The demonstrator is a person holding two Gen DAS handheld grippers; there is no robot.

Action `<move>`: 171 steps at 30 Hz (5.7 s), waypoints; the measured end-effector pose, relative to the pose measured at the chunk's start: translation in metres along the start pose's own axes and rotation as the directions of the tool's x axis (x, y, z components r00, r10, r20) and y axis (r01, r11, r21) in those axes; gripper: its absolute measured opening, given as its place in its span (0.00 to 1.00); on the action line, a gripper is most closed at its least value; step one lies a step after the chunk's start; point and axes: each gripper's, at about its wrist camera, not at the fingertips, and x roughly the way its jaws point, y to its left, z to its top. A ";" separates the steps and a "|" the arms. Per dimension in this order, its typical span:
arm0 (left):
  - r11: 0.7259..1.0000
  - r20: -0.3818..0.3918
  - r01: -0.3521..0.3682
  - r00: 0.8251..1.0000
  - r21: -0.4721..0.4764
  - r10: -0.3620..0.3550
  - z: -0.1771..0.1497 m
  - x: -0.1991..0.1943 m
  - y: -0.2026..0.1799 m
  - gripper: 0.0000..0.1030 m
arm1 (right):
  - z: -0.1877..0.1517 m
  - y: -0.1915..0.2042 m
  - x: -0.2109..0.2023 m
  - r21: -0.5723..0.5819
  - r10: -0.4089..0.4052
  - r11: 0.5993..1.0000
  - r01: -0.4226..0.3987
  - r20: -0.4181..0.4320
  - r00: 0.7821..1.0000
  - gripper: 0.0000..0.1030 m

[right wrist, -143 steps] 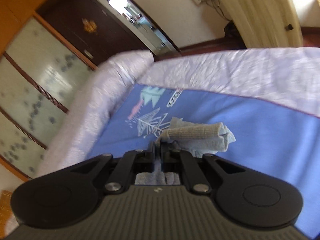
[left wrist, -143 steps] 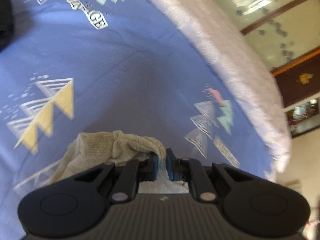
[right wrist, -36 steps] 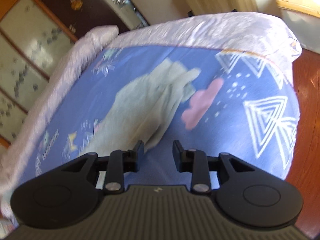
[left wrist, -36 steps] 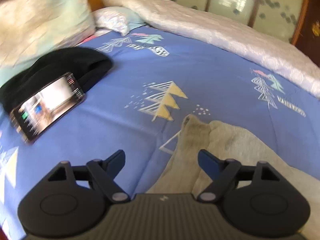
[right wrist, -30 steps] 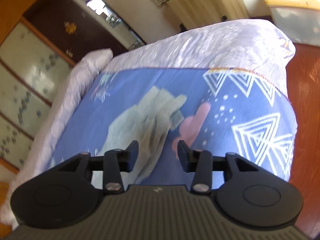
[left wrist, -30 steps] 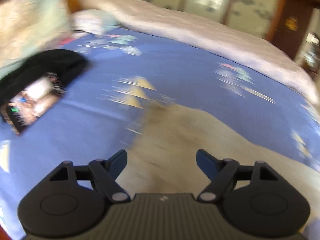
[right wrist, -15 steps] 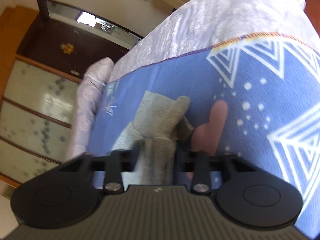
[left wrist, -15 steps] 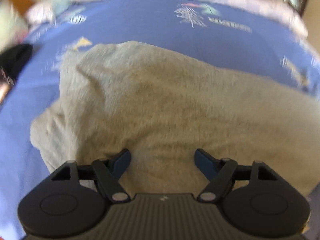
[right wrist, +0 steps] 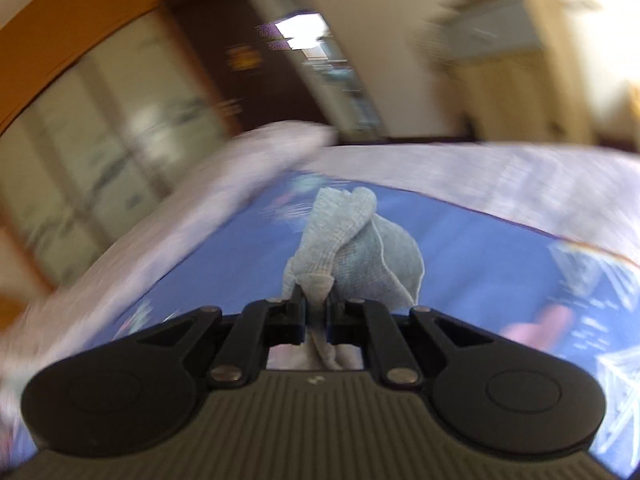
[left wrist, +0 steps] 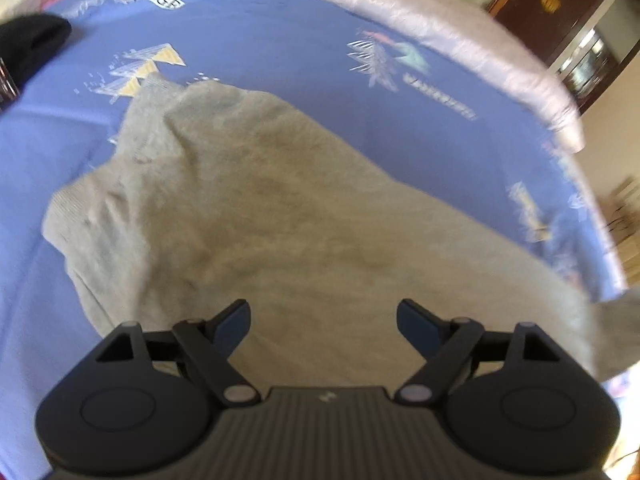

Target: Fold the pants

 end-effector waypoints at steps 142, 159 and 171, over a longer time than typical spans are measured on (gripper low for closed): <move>0.929 0.147 0.051 0.989 -0.367 0.004 0.029 0.002 0.124 0.19 | -0.140 0.046 0.002 0.231 0.197 0.967 -0.103 -0.431 0.881 0.59; 0.930 0.014 0.128 0.990 0.344 -0.142 0.004 -0.006 -0.153 0.61 | -0.141 0.123 0.007 -0.102 0.238 0.951 -0.293 -0.370 0.898 0.16; 0.844 -0.168 0.112 0.985 0.524 -0.027 -0.020 0.068 -0.246 0.12 | -0.164 0.169 -0.022 -0.321 0.285 0.855 -0.406 -0.364 0.887 0.20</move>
